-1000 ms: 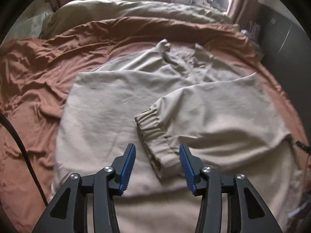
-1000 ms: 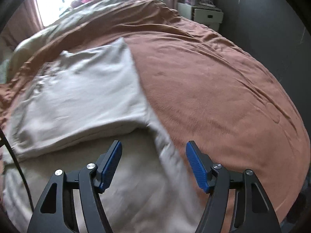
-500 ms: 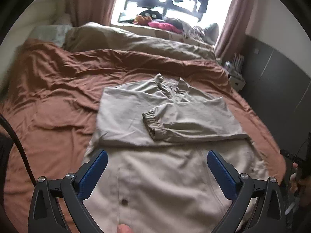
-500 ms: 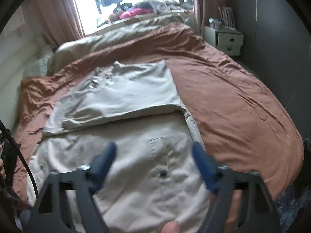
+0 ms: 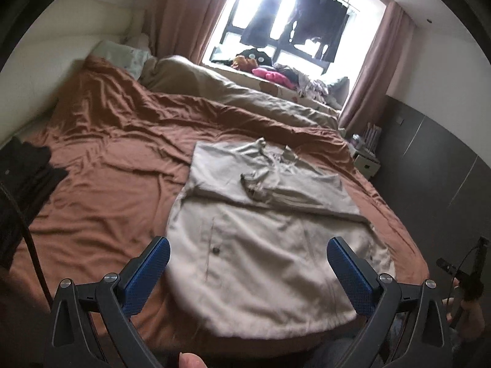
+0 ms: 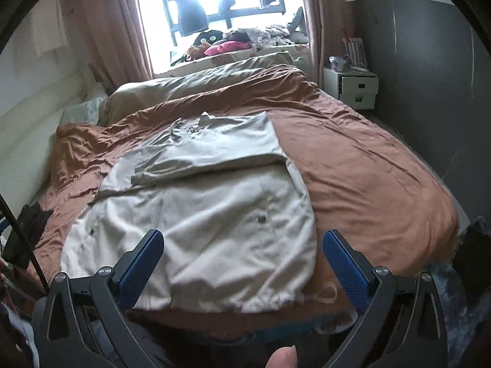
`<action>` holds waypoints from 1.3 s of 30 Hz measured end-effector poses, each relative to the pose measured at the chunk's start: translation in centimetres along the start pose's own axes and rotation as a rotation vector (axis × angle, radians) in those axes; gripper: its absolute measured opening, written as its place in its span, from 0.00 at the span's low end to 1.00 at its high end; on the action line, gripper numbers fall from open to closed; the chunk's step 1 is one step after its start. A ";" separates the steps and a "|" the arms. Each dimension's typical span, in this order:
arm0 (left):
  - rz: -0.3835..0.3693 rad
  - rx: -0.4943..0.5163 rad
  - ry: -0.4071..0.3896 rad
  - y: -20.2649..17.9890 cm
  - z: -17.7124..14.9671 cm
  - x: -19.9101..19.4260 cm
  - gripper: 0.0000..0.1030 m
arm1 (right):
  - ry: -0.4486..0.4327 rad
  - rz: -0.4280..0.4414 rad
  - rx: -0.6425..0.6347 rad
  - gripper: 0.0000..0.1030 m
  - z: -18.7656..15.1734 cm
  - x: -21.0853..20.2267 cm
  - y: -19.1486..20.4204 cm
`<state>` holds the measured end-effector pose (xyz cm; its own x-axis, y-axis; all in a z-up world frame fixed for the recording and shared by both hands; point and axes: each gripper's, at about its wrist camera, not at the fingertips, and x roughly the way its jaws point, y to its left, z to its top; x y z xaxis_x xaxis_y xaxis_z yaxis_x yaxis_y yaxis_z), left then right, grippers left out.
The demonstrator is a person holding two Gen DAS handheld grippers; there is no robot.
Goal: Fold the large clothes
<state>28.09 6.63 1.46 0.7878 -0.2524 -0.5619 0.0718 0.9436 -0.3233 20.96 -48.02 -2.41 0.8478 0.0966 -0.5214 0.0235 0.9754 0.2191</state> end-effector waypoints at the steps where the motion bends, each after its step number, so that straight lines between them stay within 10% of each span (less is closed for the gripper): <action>1: 0.014 0.003 -0.011 0.2 -0.8 -1.0 1.00 | -0.004 -0.001 0.004 1.00 -0.4 -0.5 -0.2; 22: 0.044 0.002 0.062 3.0 -10.5 -6.5 1.00 | -0.030 -0.055 0.060 1.00 -7.9 -5.3 -4.4; 35: 0.133 -0.046 0.100 7.1 -12.7 -2.1 1.00 | 0.044 -0.037 0.097 1.00 -9.3 -0.4 -8.1; 39: 0.074 -0.103 0.131 8.5 -12.7 0.5 0.99 | 0.078 0.006 0.121 0.80 -9.1 1.7 -8.9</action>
<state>21.36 11.82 -11.25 0.7016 -0.2152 -0.6793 -0.0519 0.9353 -0.3500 17.41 -54.71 -12.72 0.8046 0.1224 -0.5811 0.0861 0.9442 0.3180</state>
